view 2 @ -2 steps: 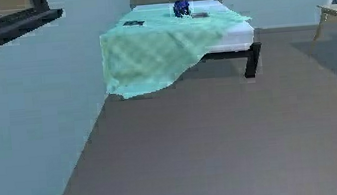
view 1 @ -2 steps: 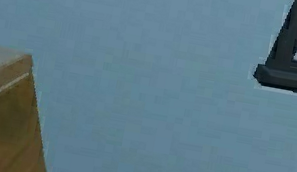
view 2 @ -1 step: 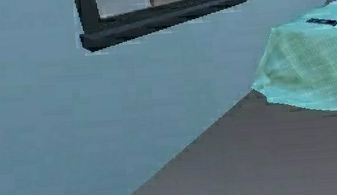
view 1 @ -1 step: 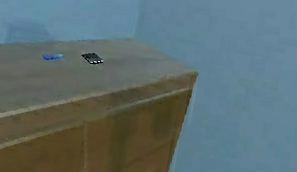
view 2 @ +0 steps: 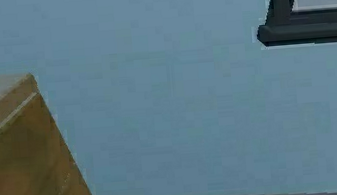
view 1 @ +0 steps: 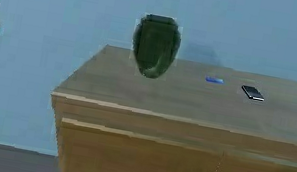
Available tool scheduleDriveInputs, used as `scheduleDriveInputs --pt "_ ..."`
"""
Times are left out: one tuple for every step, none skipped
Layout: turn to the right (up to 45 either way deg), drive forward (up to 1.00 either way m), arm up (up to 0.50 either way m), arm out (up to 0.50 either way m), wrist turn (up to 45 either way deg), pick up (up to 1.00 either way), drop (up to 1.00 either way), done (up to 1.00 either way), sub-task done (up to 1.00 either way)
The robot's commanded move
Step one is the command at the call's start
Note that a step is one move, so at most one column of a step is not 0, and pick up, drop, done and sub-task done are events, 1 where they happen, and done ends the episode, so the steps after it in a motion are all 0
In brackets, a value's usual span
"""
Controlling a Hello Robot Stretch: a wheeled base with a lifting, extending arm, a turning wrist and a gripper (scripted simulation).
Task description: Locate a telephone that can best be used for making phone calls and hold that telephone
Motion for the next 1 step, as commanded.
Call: scheduleDriveInputs --pt "-45.0 0.0 0.0 0.0 0.0 0.0 0.0 0.0 0.0"
